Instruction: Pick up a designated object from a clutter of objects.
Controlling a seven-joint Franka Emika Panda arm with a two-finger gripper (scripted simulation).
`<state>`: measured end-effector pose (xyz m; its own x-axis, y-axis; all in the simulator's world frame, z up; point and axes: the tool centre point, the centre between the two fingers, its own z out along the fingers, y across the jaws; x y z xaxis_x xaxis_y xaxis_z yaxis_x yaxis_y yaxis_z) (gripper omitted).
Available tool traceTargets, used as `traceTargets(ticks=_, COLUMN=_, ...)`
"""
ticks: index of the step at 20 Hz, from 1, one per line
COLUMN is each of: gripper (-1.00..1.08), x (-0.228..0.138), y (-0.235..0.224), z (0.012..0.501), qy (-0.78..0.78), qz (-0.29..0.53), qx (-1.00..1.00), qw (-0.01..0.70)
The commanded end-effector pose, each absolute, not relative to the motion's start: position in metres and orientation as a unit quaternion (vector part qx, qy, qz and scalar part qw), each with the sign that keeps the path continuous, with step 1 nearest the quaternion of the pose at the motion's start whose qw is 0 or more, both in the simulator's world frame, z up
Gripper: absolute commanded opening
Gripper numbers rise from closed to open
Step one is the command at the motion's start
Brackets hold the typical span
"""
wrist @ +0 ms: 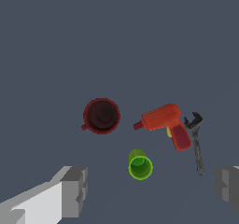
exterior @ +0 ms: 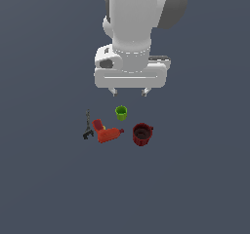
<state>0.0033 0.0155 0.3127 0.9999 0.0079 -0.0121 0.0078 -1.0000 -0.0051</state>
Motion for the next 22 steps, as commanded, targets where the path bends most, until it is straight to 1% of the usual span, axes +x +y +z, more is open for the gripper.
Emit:
traceTargets(ticks=1, gripper=1.0, x=0.003, y=0.015, z=0.313, qy=-0.004, qz=0.006, qx=-1.0, qw=0.003)
traceTargets(ticks=10, gripper=1.0, x=0.007, y=0.038, z=0.312, qy=-0.029, qz=0.0, qx=-0.999, qw=0.014)
traceTargets(ticks=16, gripper=1.0, x=0.006, y=0.036, z=0.308, qy=-0.026, qz=0.0, qx=-1.0, qw=0.014)
traceTargets(ticks=22, gripper=1.0, x=0.001, y=0.031, z=0.287, qy=-0.014, qz=0.0, qx=-1.0, qw=0.013)
